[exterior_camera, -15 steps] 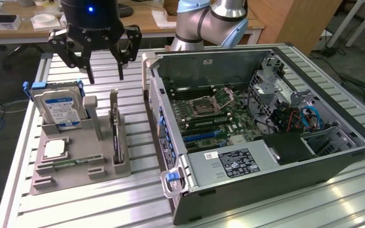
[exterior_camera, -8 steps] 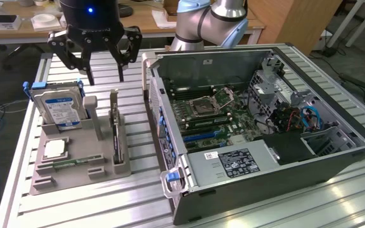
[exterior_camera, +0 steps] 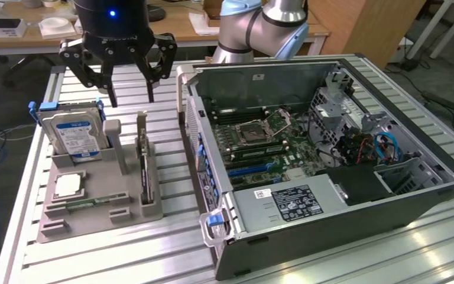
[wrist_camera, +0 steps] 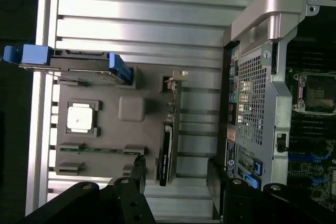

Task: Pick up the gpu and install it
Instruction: 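Pick up the gpu and move the gpu toward the slot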

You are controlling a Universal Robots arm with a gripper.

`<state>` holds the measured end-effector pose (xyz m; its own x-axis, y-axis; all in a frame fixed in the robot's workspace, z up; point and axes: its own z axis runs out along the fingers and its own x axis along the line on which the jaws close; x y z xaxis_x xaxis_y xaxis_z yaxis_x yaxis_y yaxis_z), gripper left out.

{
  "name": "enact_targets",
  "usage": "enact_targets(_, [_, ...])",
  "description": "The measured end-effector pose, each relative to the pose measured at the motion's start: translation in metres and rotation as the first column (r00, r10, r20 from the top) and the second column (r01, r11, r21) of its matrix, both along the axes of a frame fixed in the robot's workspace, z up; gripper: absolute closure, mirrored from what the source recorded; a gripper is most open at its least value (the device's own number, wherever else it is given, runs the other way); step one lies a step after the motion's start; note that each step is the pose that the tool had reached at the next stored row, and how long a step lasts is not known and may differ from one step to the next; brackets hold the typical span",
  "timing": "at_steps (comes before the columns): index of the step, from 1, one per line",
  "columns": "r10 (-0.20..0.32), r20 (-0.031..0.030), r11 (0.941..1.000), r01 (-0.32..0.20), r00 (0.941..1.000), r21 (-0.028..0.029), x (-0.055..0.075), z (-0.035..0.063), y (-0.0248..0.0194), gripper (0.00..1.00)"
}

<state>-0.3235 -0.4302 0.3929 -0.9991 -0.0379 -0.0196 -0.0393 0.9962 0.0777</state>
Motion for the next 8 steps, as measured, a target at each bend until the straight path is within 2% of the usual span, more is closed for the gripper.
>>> enact_targets(8, [0.0,-0.0001,1.0,0.0,1.0,-0.0001,0.0001,0.0,-0.0019,0.41])
